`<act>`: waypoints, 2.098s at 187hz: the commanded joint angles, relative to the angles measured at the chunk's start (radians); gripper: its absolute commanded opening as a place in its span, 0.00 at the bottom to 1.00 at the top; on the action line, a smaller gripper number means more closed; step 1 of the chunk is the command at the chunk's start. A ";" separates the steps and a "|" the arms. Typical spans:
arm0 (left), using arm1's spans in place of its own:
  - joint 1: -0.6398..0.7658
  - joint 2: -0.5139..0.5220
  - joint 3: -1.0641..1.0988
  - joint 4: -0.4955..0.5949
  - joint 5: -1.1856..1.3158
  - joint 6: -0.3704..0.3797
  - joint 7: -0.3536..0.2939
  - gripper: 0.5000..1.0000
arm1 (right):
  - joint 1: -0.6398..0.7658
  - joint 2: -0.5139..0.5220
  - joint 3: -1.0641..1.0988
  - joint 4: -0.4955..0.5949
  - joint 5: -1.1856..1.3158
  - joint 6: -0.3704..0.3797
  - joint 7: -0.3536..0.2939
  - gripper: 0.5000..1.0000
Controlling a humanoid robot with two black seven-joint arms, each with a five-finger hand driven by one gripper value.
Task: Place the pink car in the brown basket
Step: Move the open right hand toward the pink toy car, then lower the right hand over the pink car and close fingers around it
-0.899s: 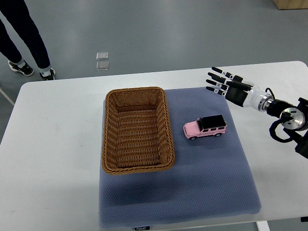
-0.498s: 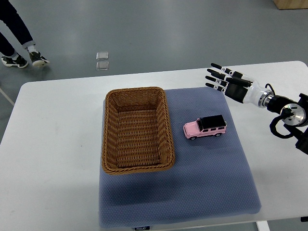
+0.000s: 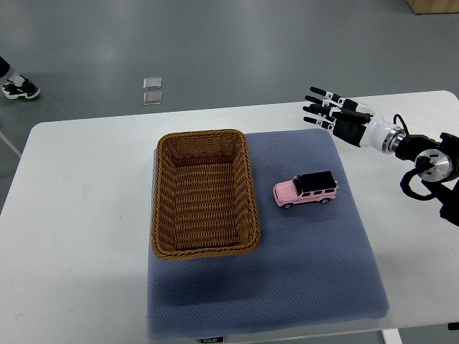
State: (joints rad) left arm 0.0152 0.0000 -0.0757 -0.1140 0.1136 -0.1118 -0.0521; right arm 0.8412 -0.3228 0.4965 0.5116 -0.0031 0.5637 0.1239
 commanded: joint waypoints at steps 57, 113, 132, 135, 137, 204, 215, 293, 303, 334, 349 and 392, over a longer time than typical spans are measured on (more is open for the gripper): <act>0.000 0.000 0.001 0.001 0.000 0.000 0.000 1.00 | 0.036 -0.016 -0.007 0.002 -0.435 0.039 0.184 0.85; 0.000 0.000 0.001 0.002 0.000 0.000 0.000 1.00 | 0.067 -0.082 -0.018 0.031 -0.784 0.047 0.281 0.85; 0.000 0.000 0.001 0.002 0.000 0.000 0.000 1.00 | 0.073 -0.091 -0.018 0.044 -0.926 0.047 0.338 0.85; 0.000 0.000 0.001 0.002 0.000 0.000 0.000 1.00 | 0.075 -0.093 -0.018 0.054 -0.951 0.047 0.349 0.85; 0.000 0.000 0.001 0.002 0.000 0.000 0.000 1.00 | 0.076 -0.093 -0.019 0.061 -0.965 0.047 0.353 0.85; 0.000 0.000 0.001 0.002 0.000 0.000 0.000 1.00 | 0.104 -0.145 -0.070 0.179 -1.272 0.047 0.419 0.85; 0.000 0.000 0.001 0.002 0.000 0.000 0.000 1.00 | 0.104 -0.144 -0.076 0.179 -1.282 0.047 0.428 0.85; 0.000 0.000 0.001 0.002 0.000 0.000 0.000 1.00 | 0.093 -0.134 -0.194 0.179 -1.298 -0.084 0.465 0.85; 0.000 0.000 0.001 0.002 0.000 0.000 0.000 1.00 | 0.091 -0.131 -0.196 0.179 -1.298 -0.085 0.465 0.85; 0.000 0.000 0.001 0.002 0.000 0.000 0.000 1.00 | 0.082 -0.128 -0.210 0.179 -1.298 -0.099 0.465 0.85; 0.000 0.000 0.001 0.002 0.000 0.000 0.000 1.00 | 0.079 -0.127 -0.226 0.179 -1.298 -0.125 0.465 0.85; 0.000 0.000 0.001 0.002 0.000 0.000 0.000 1.00 | 0.076 -0.124 -0.279 0.179 -1.298 -0.188 0.467 0.84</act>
State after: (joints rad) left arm 0.0154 0.0000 -0.0752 -0.1120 0.1135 -0.1120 -0.0521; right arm 0.9177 -0.4478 0.2312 0.6904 -1.3009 0.3974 0.5895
